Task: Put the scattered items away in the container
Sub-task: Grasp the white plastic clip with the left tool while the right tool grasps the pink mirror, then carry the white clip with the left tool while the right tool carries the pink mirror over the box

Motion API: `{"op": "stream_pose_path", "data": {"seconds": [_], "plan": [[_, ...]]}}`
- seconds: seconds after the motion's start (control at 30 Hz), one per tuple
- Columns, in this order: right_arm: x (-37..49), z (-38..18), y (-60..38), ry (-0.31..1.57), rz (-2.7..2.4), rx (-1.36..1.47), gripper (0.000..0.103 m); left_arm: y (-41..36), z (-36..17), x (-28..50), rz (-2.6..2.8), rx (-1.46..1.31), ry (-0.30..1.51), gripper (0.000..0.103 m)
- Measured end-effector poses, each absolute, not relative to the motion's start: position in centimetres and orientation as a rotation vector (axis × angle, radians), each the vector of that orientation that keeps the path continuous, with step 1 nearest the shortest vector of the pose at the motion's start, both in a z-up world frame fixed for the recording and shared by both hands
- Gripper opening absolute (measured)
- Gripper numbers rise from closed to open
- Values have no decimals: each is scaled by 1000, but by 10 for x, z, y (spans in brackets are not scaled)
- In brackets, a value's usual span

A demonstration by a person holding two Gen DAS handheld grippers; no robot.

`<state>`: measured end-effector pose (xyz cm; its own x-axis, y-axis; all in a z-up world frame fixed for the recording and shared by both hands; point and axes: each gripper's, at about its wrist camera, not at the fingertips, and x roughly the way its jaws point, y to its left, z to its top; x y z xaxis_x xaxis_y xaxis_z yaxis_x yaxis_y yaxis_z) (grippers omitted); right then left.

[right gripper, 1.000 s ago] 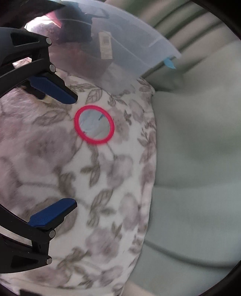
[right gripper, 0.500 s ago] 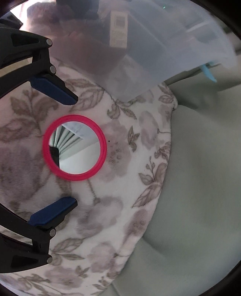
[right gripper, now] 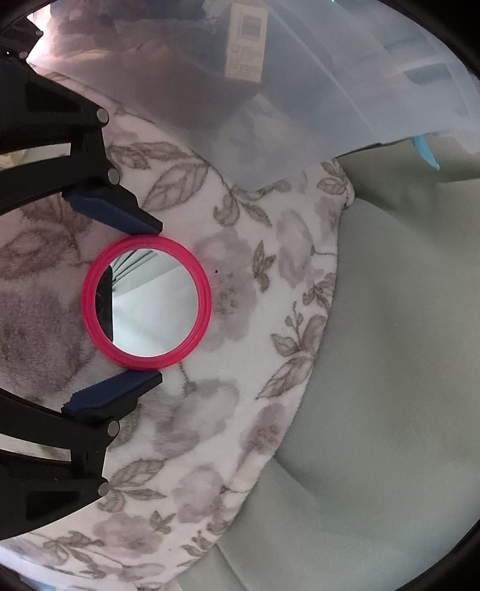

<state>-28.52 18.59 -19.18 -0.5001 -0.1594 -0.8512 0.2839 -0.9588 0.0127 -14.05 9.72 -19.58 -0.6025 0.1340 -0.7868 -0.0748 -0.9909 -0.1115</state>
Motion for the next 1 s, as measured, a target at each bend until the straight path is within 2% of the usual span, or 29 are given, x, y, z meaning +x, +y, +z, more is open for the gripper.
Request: {"op": "stream_pose_path", "data": {"seconds": [0.43, 0.57, 0.77, 0.87, 1.0], "plan": [[-240, -190, 222, -14, -2566, 1469, 75, 100, -198, -138, 2692, -1343, -133, 52], [-209, -189, 245, -150, -2598, 1499, 75, 104, -198, -134, 2710, -1300, -78, 52], [-148, -186, 270, -458, -2625, 1496, 76, 108, -195, -121, 2691, -1289, -31, 52], [-119, -183, 279, -561, -2631, 1504, 75, 113, -194, -109, 2685, -1295, 41, 52], [-88, -173, 287, -664, -2631, 1494, 75, 114, -189, -96, 2664, -1294, 44, 52]]}}
